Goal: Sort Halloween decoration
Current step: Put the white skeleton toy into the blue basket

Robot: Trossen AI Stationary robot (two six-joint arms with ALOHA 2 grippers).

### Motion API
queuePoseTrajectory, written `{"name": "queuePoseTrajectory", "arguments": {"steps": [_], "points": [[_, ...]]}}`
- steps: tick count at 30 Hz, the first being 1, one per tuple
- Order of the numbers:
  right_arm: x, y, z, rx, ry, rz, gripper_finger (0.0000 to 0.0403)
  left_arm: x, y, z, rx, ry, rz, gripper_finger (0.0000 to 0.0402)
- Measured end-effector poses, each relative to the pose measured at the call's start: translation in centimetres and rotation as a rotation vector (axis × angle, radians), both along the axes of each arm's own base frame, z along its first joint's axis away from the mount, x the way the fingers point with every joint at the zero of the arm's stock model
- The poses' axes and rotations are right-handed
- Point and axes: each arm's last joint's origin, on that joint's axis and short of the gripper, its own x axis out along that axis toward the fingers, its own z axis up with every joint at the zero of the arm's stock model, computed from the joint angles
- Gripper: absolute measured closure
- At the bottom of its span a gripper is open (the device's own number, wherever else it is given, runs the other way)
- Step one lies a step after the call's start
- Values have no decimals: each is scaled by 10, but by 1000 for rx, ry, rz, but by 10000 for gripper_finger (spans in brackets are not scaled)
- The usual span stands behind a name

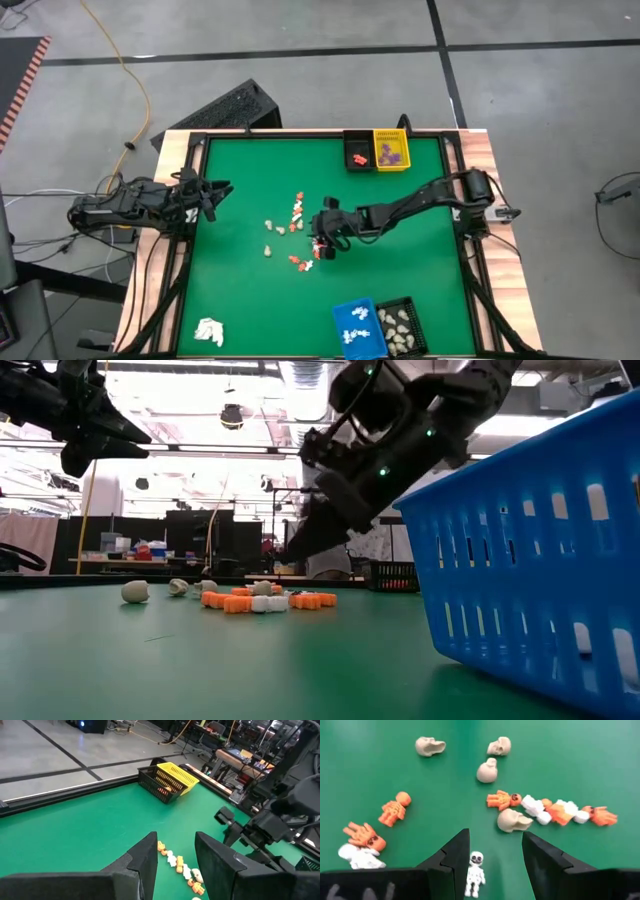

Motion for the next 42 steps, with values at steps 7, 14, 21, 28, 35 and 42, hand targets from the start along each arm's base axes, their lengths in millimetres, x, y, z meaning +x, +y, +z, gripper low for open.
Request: {"name": "queuePoseTrajectory", "arguments": {"steps": [7, 14, 21, 28, 35, 42], "points": [[2, -2, -21, 32, 65, 8, 228, 0, 0, 0, -2, -1, 0, 281], [4, -4, -36, 63, 102, -20, 231, 0, 0, 0, -13, -8, 2, 281], [2, -10, -35, 68, 127, -50, 288, 0, 0, 0, -23, -13, 3, 281], [0, -14, -35, 83, 141, -73, 378, 0, 0, 0, -25, -14, 4, 281], [-3, -14, -14, 78, 82, -62, 391, 0, 0, 0, -25, -14, 5, 281], [-17, 1, 41, 98, -33, 5, 393, 0, 0, 0, -25, -19, 5, 281]]}}
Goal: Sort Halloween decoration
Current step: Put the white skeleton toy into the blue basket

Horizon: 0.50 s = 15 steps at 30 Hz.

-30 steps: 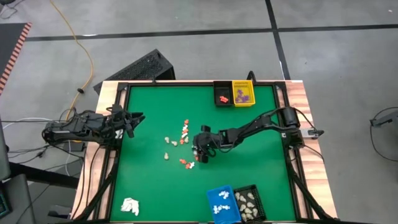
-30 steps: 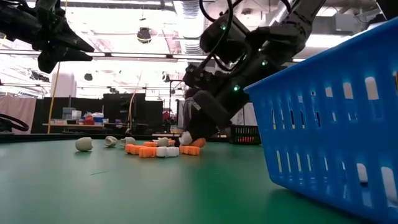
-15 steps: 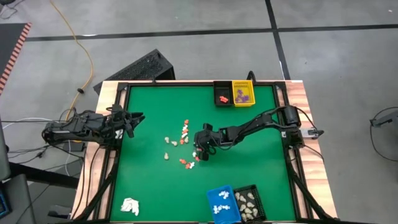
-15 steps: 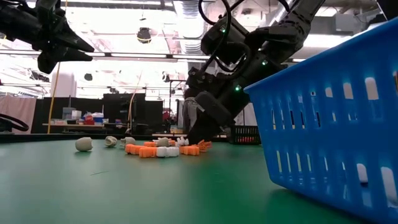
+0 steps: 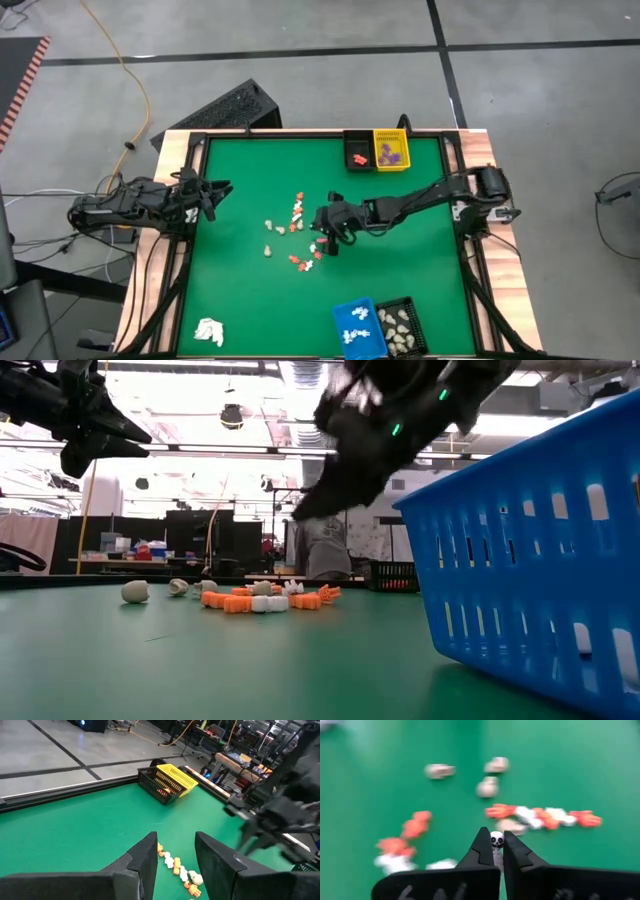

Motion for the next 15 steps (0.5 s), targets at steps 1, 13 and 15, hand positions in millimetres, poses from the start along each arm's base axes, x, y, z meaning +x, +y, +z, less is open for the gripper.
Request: {"name": "queuePoseTrajectory", "arguments": {"steps": [1, 13, 15], "points": [[-3, 6, 7, 29, -9, 36, 393, 0, 0, 0, 0, 0, 0, 281], [-50, 110, 50, 466, 12, 405, 393, 0, 0, 0, 8, 4, -1, 281], [-56, 126, 46, 517, 56, 413, 393, 0, 0, 0, 9, 5, -1, 281]]}}
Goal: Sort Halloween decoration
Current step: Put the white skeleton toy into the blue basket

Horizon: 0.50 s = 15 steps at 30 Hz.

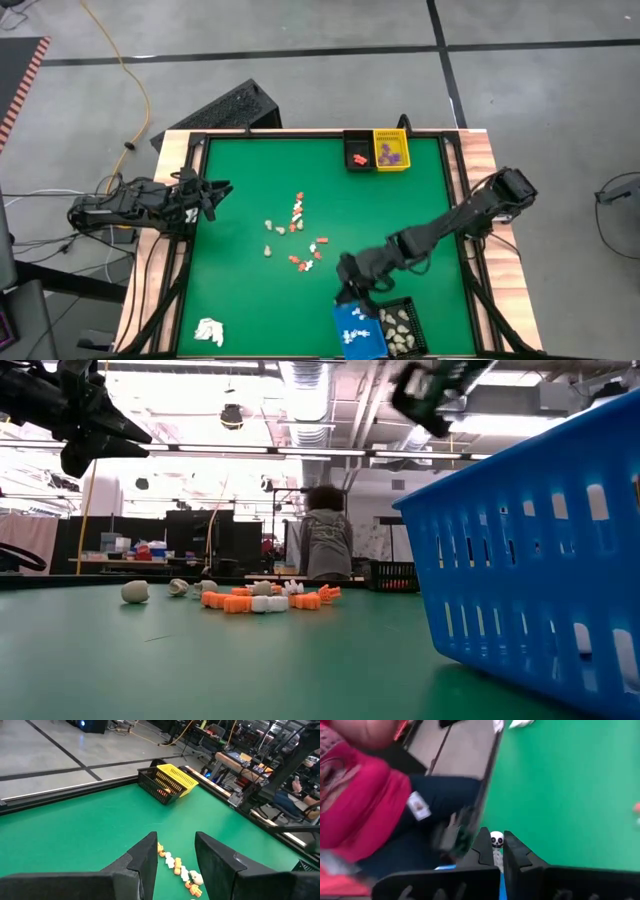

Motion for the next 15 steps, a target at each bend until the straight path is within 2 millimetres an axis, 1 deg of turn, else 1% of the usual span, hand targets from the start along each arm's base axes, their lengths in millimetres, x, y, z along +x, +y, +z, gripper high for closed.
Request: {"name": "queuePoseTrajectory", "arguments": {"steps": [3, 7, 10, 13, 15], "points": [[-12, 19, -4, 52, 91, 12, 393, 0, 0, 0, 0, 0, -1, 281], [-21, 32, -5, 117, 173, -8, 387, 0, 0, 0, 0, 1, 0, 281], [-25, 36, -7, 121, 199, -65, 376, 0, 0, 0, 0, 1, 0, 281], [-27, 35, -11, 103, 247, -157, 363, 0, 0, 0, 0, 1, -1, 281], [-29, 34, -14, 91, 285, -175, 351, 0, 0, 0, 0, 1, -1, 281]]}}
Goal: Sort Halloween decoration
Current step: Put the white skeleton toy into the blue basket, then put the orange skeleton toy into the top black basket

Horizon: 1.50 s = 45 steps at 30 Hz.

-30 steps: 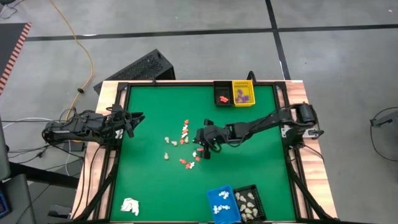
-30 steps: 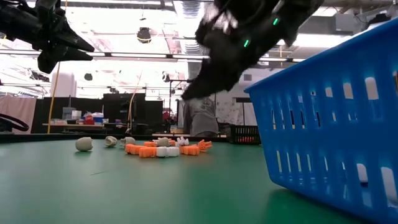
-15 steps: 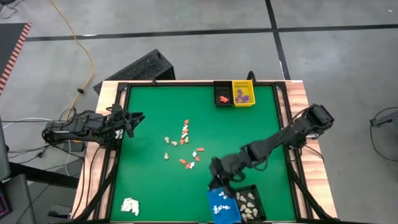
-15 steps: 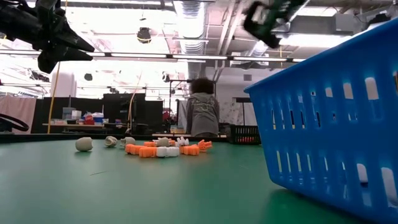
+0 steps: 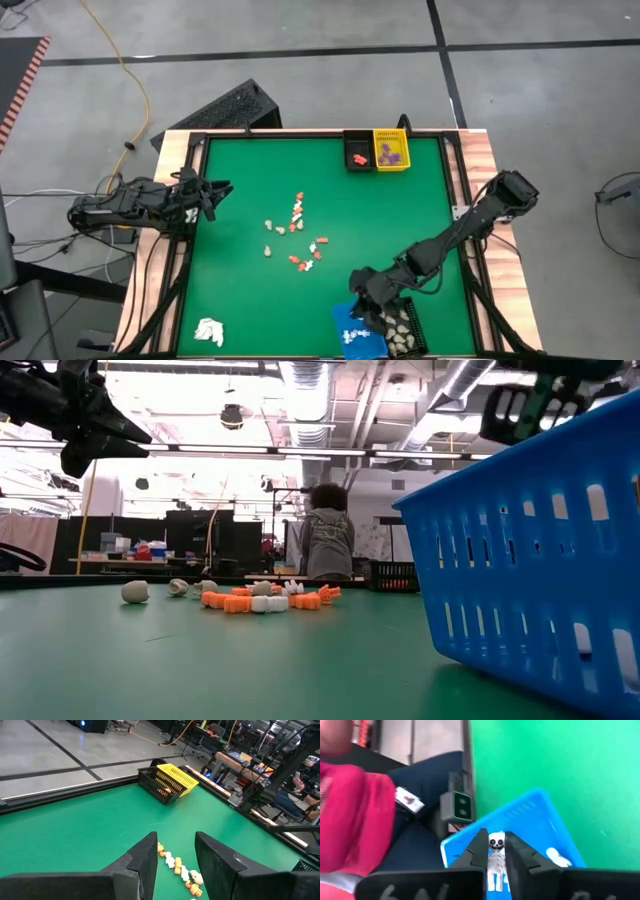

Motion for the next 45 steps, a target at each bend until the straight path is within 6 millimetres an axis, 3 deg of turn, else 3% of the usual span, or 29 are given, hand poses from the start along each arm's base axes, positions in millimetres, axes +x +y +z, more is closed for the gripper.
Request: {"name": "queuePoseTrajectory", "arguments": {"steps": [7, 16, 24, 30, 36, 39, 45], "points": [[-4, -3, -6, -29, 82, -10, 306, 0, 0, 0, 0, 0, 0, 281], [1, -10, -6, -112, 16, 13, 272, 0, 0, 0, 14, 8, -2, 281], [31, -57, 1, -509, -237, -56, 271, 0, 0, 0, 14, 8, -2, 281], [43, -95, 0, -718, -246, -49, 271, 0, 0, 0, 20, 12, -10, 281], [51, -127, 0, -784, -234, -63, 271, 0, 0, 0, 23, 14, -14, 281], [59, -135, -8, -803, -230, -38, 271, 0, 0, 0, 30, 18, -15, 281], [80, -141, -55, -800, -165, 36, 271, 0, 0, 0, 30, 21, -15, 281]]}}
